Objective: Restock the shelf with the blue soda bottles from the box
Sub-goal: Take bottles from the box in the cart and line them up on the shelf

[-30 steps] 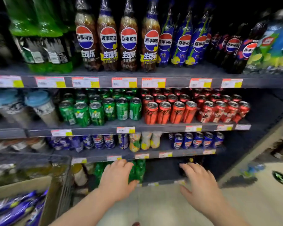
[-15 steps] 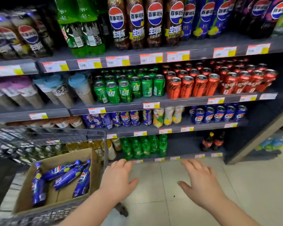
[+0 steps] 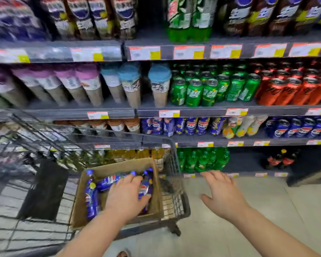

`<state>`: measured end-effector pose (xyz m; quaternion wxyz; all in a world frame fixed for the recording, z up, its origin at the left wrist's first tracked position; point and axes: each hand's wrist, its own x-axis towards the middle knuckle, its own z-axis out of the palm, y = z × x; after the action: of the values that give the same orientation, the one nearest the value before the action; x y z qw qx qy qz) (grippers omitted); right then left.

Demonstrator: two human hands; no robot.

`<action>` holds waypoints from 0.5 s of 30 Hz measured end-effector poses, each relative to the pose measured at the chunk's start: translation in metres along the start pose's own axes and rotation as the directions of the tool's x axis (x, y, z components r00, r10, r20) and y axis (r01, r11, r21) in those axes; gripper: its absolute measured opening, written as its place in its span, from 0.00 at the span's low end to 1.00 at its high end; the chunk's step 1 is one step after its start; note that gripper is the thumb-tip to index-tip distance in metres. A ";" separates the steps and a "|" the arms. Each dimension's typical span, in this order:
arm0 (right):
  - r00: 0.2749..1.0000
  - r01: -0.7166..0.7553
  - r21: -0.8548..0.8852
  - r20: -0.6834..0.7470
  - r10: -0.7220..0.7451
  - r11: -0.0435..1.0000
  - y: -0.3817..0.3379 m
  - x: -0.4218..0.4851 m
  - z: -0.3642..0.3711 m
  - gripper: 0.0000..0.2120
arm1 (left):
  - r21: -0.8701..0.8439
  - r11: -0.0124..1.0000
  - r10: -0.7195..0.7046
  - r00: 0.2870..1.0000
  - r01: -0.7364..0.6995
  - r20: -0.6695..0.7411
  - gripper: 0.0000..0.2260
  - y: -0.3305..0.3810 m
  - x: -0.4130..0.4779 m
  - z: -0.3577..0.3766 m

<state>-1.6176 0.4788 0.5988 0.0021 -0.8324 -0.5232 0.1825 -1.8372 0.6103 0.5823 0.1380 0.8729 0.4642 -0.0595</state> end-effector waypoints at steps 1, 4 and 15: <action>1.000 0.006 0.005 0.004 -0.006 1.000 -0.023 0.009 0.004 0.29 | 0.012 1.000 -0.012 1.000 0.012 0.019 0.34 -0.023 0.004 -0.004; 0.999 0.023 0.011 0.026 -0.023 1.000 -0.084 0.037 0.017 0.28 | 0.045 0.999 -0.026 0.997 0.023 0.077 0.30 -0.088 0.019 -0.011; 0.957 0.016 -0.071 0.290 0.005 0.997 -0.157 0.118 0.086 0.28 | 0.077 0.996 -0.057 0.972 0.040 0.229 0.26 -0.182 0.073 0.025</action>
<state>-1.7351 0.6364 0.5137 -0.1043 -0.7947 -0.5265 0.2835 -1.9461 0.7580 0.5079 0.1580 0.8528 0.4639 -0.1804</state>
